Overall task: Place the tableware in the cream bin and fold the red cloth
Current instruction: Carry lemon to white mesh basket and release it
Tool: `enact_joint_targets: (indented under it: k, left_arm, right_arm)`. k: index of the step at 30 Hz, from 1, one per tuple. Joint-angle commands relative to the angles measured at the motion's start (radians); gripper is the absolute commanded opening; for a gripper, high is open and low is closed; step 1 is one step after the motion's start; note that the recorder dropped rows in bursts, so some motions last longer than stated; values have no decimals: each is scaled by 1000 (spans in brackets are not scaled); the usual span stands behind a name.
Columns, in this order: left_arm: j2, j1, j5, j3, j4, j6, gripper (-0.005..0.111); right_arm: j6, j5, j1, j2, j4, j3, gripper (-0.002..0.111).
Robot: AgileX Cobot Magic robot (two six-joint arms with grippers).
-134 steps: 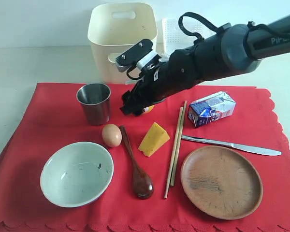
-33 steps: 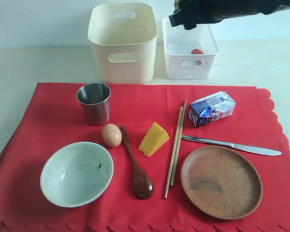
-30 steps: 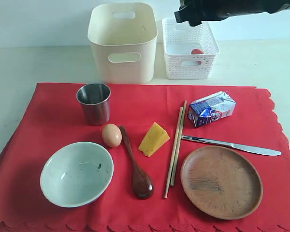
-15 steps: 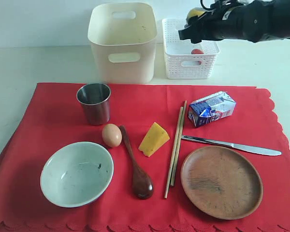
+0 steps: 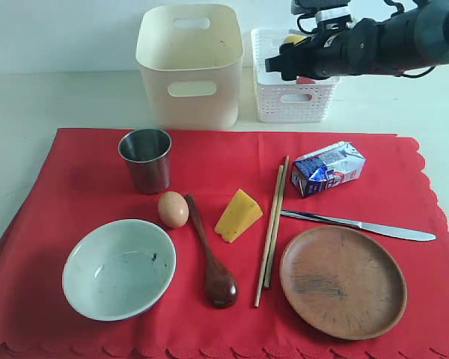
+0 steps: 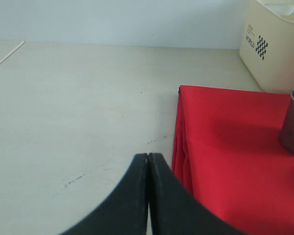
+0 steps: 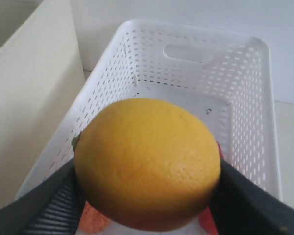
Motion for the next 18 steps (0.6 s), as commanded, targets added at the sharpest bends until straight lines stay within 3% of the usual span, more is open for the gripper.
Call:
enact_joint_targets:
  k: [1,6,12,18]
  left_arm:
    - [8,-1,-7,-1,-5,0,1]
    - [8,-1,-7,-1,-5,0,1]
    - [8,-1,-7,-1,-5,0,1]
    - [8,-1,-7,-1,-5,0,1]
  right_arm:
    - [1,-3,-6,26,2,-20,0]
    - [1,-5,-6,33,5,-20,1]
    - [1,-1,-6,33,7,-20,29]
    - [1,-1,-6,33,7,-20,48]
